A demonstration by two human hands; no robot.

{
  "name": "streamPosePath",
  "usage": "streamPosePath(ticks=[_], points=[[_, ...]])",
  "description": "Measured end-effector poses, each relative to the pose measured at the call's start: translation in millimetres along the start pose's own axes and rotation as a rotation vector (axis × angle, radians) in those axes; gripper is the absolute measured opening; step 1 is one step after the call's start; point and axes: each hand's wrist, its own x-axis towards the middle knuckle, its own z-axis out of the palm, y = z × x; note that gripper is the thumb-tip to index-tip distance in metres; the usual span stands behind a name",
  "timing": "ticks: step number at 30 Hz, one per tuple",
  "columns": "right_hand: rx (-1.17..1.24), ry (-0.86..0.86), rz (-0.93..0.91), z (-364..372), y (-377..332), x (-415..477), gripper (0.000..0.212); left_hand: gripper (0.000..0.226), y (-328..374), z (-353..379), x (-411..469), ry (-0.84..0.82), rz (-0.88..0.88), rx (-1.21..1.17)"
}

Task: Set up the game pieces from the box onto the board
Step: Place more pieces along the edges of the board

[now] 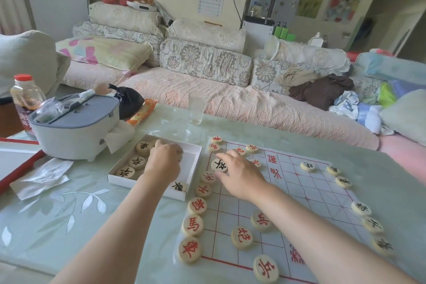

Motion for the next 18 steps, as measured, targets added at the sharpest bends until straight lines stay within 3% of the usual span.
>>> streamPosePath(ticks=[6, 13, 18], points=[[0.032, -0.003, 0.156, -23, 58, -42, 0.051, 0.037, 61, 20, -20, 0.023, 0.172, -0.111], [0.088, 0.006, 0.372, -29, 125, -85, 0.046, 0.036, 125, 51, -53, -0.203, 0.151, -0.448], [0.127, 0.079, 0.431, -33, 165, -103, 0.036, 0.034, 153, 72, -67, -0.347, 0.066, -0.697]])
